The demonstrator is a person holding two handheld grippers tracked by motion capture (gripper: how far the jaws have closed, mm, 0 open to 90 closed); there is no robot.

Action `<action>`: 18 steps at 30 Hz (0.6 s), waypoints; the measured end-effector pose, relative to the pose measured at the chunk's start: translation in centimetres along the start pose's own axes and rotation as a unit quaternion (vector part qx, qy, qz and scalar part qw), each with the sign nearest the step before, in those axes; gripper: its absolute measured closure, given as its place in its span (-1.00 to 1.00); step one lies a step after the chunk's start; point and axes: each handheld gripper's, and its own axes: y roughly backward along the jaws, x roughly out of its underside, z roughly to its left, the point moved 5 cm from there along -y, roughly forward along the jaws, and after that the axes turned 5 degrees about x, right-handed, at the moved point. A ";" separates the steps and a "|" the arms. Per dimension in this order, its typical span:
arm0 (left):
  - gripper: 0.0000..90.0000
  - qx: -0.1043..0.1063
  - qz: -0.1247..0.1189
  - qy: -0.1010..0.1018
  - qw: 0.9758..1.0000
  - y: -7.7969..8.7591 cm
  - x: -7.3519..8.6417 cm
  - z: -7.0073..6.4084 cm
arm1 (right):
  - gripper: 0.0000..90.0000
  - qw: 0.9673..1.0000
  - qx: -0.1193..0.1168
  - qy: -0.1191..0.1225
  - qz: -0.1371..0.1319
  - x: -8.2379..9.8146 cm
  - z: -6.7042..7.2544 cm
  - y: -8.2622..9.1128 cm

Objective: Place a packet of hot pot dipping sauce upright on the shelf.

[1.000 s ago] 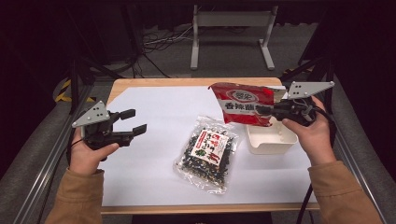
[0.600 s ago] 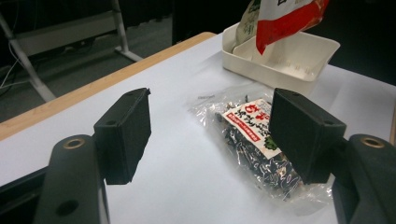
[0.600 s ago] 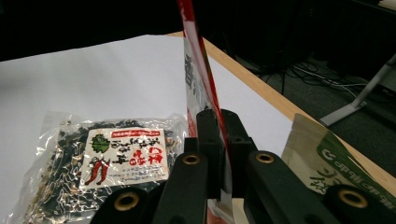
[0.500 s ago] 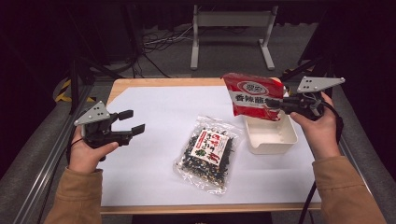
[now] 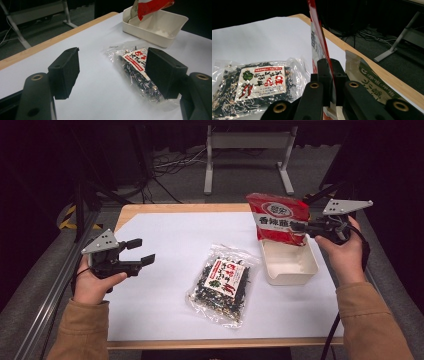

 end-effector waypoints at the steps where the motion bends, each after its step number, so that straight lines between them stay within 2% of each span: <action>1: -0.37 -0.002 0.001 -0.003 1.000 0.0 0.0 0.1 | 0.97 1.000 0.001 0.001 0.001 0.1 -0.1 -0.1; 9: -0.37 -0.004 0.000 0.001 1.000 0.1 0.1 0.2 | 0.97 1.000 0.000 -0.001 -0.002 0.9 -1.5 -0.9; 18: -0.37 -0.003 0.001 0.003 1.000 0.0 0.2 0.3 | 0.97 1.000 0.006 -0.010 0.007 1.9 -3.0 -1.8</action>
